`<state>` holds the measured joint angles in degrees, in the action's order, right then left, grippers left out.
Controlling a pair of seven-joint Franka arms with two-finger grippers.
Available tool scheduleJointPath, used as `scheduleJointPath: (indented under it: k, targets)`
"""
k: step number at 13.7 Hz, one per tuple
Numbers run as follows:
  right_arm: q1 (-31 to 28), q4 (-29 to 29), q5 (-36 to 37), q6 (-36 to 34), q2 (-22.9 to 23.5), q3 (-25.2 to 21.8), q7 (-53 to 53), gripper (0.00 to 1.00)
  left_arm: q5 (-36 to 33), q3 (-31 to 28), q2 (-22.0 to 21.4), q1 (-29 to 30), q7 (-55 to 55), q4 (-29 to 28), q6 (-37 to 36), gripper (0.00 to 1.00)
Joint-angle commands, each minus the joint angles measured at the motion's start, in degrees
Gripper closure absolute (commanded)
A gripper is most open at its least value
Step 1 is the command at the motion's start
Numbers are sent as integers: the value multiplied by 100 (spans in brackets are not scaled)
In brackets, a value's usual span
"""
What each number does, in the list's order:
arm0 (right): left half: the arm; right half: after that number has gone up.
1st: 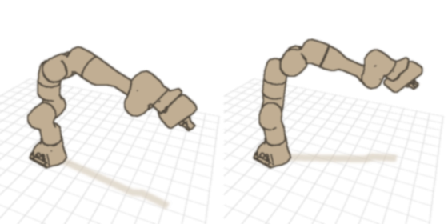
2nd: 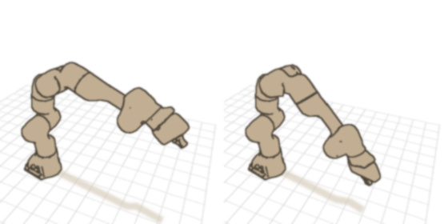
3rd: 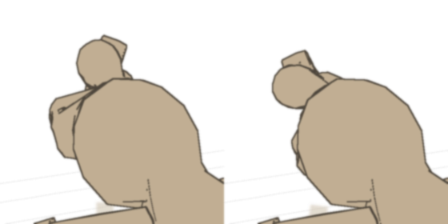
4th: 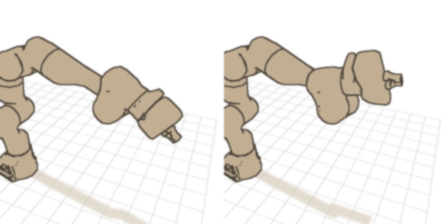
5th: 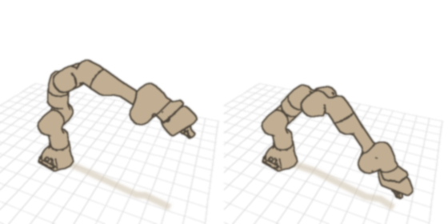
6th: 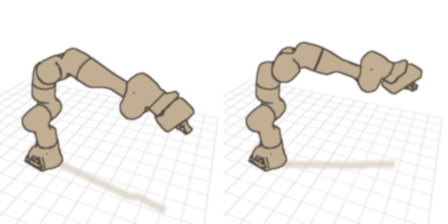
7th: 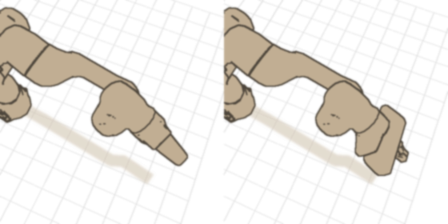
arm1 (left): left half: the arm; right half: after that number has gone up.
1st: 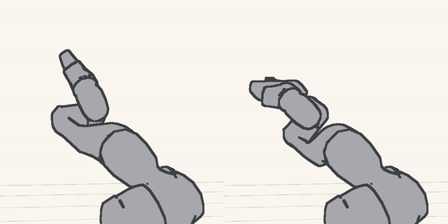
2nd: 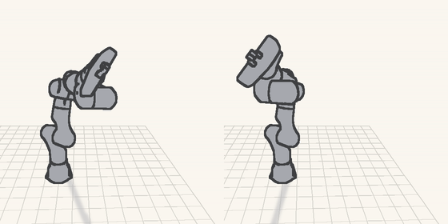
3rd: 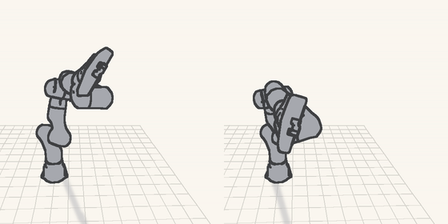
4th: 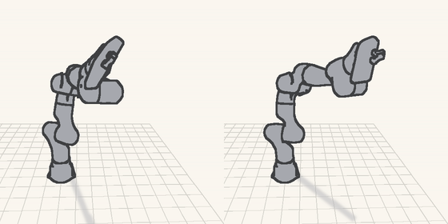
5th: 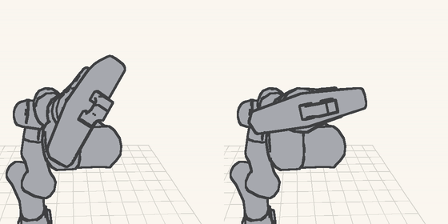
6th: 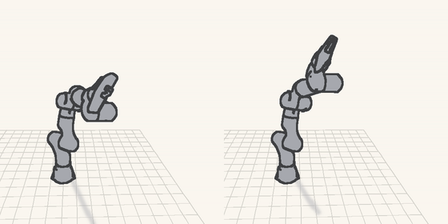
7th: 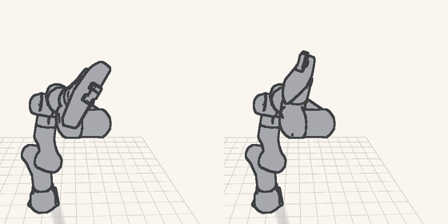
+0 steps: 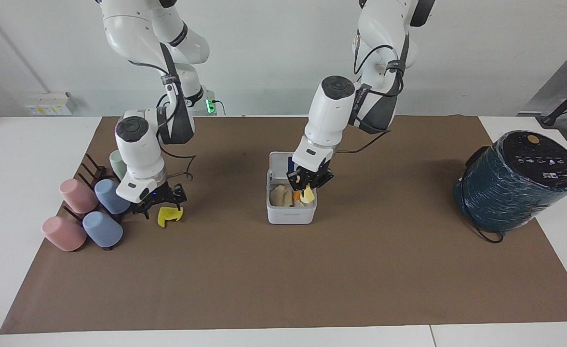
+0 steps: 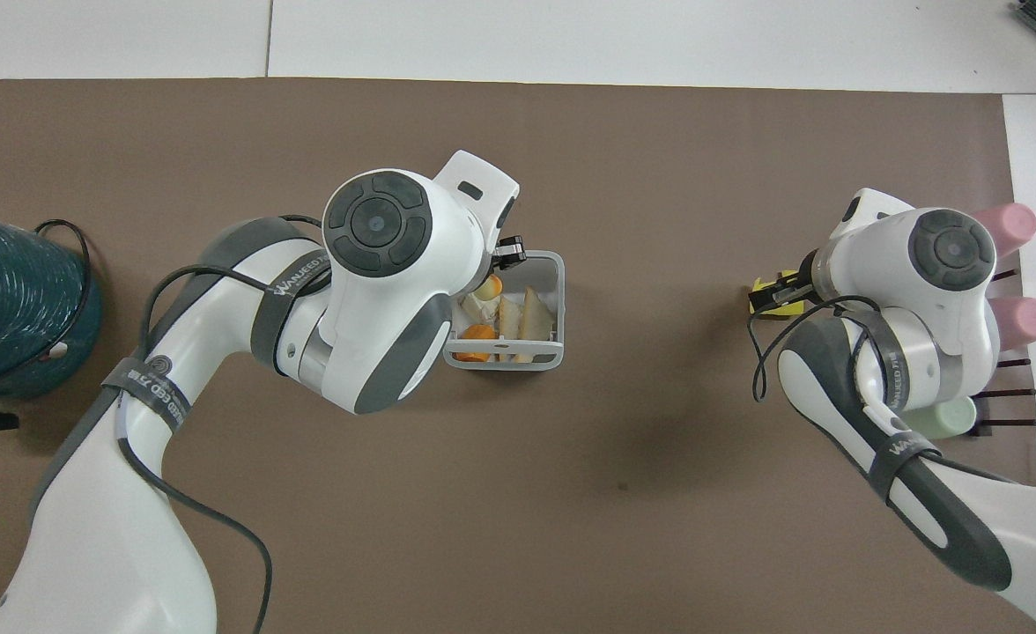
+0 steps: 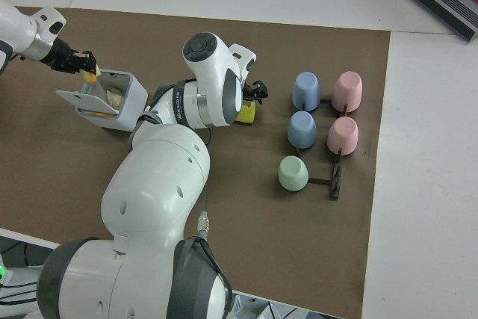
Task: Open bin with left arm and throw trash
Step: 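Move the left gripper's cake over the bin while the right gripper grasps sponge, then drop the cake into the bin with the left gripper, then withdraw it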
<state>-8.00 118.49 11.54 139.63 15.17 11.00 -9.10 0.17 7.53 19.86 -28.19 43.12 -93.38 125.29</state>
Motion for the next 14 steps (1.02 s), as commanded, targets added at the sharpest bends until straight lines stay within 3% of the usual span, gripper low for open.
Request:
scheduleJointPath:
  k: [1,2,4,5,6,7,8,9,12,14]
  targets:
    - [-280,201,60,276,91,121,-92,0,88,-85,27,-204,100,22,-40,75]
    - [-316,201,16,276,126,122,-109,0,88,-85,27,-214,100,30,-40,65]
    - [-342,201,-238,276,170,122,-415,4,88,-85,35,-231,91,57,-40,22]
    - [-342,201,-422,276,188,122,-574,22,88,-85,35,-223,91,66,-49,13]
    - [-342,201,-485,276,188,122,-671,46,88,-85,35,-222,91,57,-49,10]
    - [-342,201,-486,276,188,122,-681,75,88,-94,35,-214,91,66,-49,10]
    - [-334,192,-494,276,197,122,-637,93,88,-94,35,-196,91,92,-49,10]
    - [-316,183,-494,267,197,122,-619,100,79,-94,27,-144,91,127,-66,10]
    - [-237,52,-565,136,162,130,-233,100,0,-147,53,197,4,530,-635,13]
    - [-141,-272,-573,-328,83,148,-49,100,0,-147,44,558,-337,917,-1084,13]
